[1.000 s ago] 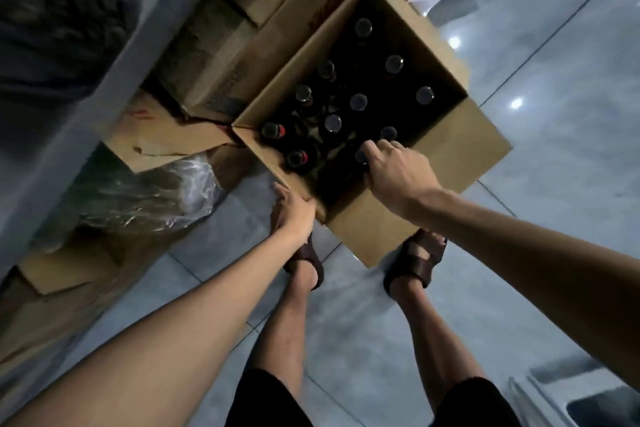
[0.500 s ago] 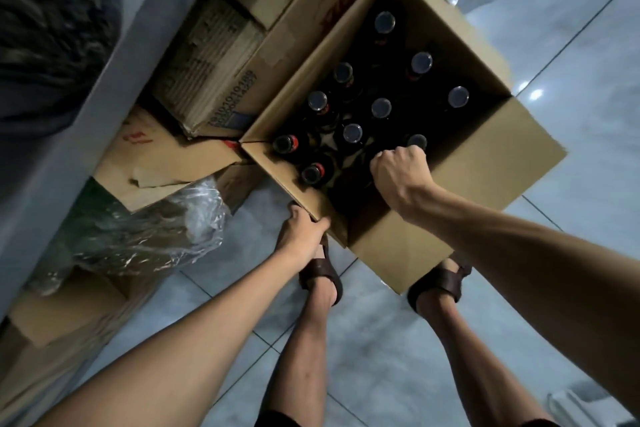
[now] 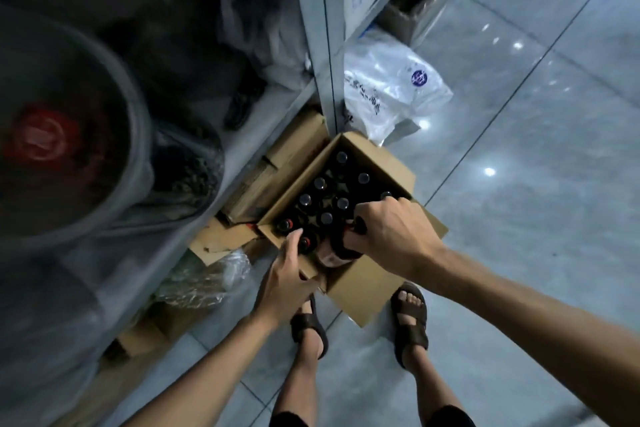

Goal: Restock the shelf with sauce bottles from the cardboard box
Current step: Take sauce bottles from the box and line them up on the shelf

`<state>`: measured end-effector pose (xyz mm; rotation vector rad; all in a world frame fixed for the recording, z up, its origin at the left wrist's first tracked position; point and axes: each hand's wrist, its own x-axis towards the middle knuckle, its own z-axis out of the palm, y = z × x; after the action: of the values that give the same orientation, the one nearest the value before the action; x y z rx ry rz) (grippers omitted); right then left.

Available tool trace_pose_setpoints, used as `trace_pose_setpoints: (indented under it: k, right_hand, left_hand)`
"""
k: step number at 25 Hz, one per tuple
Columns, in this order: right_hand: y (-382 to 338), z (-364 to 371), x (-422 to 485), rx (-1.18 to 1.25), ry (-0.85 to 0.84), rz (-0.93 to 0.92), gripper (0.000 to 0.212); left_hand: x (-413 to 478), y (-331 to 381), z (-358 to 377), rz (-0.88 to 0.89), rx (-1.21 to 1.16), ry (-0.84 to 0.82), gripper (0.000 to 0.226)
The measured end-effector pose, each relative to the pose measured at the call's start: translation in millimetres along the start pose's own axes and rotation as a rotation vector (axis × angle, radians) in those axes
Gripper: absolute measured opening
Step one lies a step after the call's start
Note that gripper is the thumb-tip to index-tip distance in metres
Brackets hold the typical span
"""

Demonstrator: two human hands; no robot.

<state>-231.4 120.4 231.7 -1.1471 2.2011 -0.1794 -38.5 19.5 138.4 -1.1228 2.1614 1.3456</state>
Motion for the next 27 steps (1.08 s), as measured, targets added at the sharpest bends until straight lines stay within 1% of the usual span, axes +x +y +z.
trace_pose_setpoints:
  k: [2,3,5,6,9,10,12,15,17,19,20,22,25,27]
  right_hand:
    - [-21,-71,-25,0.045,0.063,-0.03,0.031]
    - [-33,-113,-40,0.07,0.121,-0.055,0.03]
    - [-59,-196,-74,0.134,0.245,-0.097,0.032]
    - [-74,-237,-93,0.167,0.298,-0.118,0.034]
    - [-121,-348,-148,0.262,0.422,-0.236,0.034]
    - [-136,-377,-166,0.308,0.454,-0.278,0.033]
    - [-165,-438,-210,0.405,0.568,-0.371,0.038]
    - [-199,-518,-276,0.501,0.711,-0.52,0.039]
    - [-216,-562,-315,0.57,0.758,-0.614,0.042]
    - [-227,-591,-340,0.667,0.795,-0.71,0.035]
    - [-234,-600,-350,0.711,0.8,-0.756,0.032]
    - [-255,-604,-361,0.759,0.744,-0.811,0.031]
    - [-294,-593,-371,0.843,0.603,-0.882,0.037]
    - [-322,-583,-379,0.915,0.457,-0.911,0.041]
  left_hand:
    - [-26,51,-22,0.087,0.001,0.01,0.097]
    - [-43,82,-37,0.109,-0.03,0.032,0.098]
    - [-79,146,-69,0.138,-0.129,0.122,0.098]
    - [-100,176,-86,0.178,-0.182,0.172,0.095]
    - [-162,259,-141,0.333,-0.237,0.344,0.07]
    - [-182,284,-157,0.378,-0.237,0.412,0.066]
    - [-231,340,-191,0.483,-0.254,0.51,0.062]
    - [-303,411,-236,0.666,-0.25,0.549,0.059]
    - [-349,441,-263,0.743,-0.268,0.591,0.055]
    - [-391,462,-284,0.798,-0.334,0.606,0.053]
    - [-414,470,-294,0.818,-0.368,0.623,0.051]
    - [-458,479,-312,0.836,-0.43,0.646,0.052]
    - [-517,475,-338,0.82,-0.448,0.678,0.051]
    - [-549,465,-352,0.77,-0.429,0.7,0.049]
